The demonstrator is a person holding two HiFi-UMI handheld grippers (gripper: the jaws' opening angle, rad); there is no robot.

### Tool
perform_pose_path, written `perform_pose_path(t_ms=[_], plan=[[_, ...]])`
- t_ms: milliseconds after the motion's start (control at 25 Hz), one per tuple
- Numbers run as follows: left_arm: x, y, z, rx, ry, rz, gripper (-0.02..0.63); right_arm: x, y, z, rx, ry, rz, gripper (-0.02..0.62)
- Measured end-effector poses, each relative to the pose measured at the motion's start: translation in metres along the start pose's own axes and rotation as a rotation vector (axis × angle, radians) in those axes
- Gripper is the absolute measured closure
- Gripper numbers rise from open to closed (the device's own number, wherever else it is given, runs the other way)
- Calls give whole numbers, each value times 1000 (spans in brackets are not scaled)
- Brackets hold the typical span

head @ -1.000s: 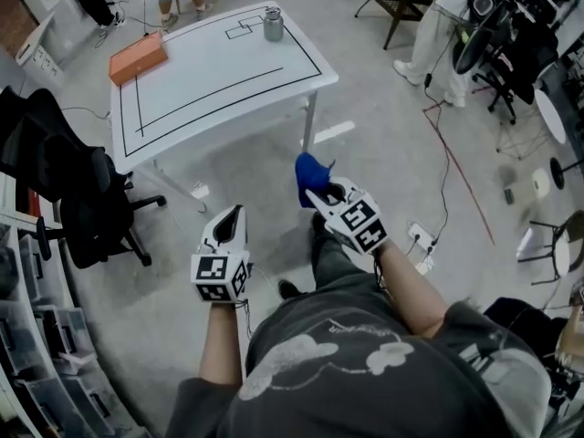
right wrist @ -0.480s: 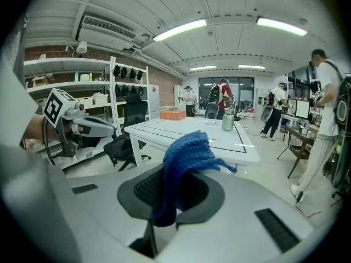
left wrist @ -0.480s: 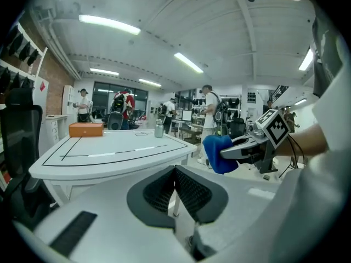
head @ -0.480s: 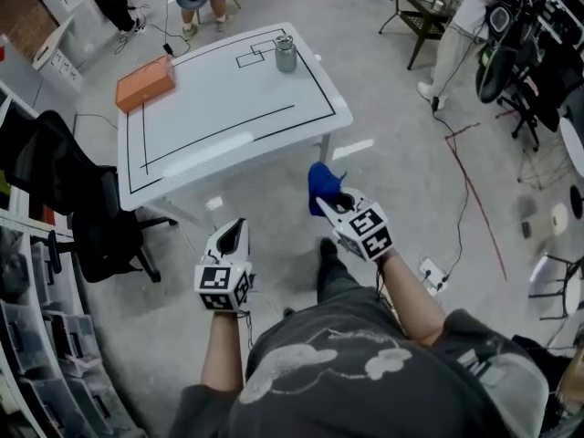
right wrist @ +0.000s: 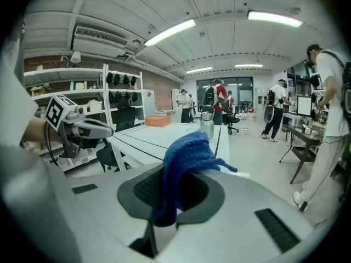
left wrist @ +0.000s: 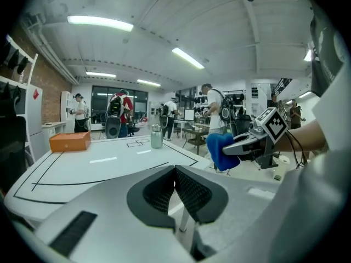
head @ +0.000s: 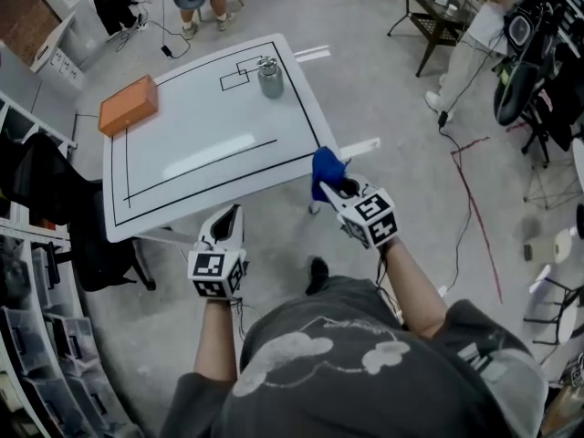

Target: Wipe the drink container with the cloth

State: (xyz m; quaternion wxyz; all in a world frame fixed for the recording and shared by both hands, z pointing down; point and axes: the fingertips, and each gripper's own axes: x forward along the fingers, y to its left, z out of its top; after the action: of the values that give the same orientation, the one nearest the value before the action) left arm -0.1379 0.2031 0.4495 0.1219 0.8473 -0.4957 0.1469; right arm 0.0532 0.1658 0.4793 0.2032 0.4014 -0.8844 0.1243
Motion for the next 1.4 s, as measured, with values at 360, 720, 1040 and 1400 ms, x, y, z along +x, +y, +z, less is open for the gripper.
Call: perform_pose_path(t_ms=[360, 720, 1040, 1400], plan=[[40, 13, 20, -47, 1, 92, 603, 23, -65, 11, 11, -12, 24, 549], [91, 34, 40, -28, -13, 65, 603, 55, -89, 22, 27, -8, 21, 549], [160, 67, 76, -7, -39, -24, 603, 88, -133, 57, 4, 19, -42, 549], [233, 123, 118, -4, -73, -103, 603, 151, -175, 108, -1, 23, -110, 549]])
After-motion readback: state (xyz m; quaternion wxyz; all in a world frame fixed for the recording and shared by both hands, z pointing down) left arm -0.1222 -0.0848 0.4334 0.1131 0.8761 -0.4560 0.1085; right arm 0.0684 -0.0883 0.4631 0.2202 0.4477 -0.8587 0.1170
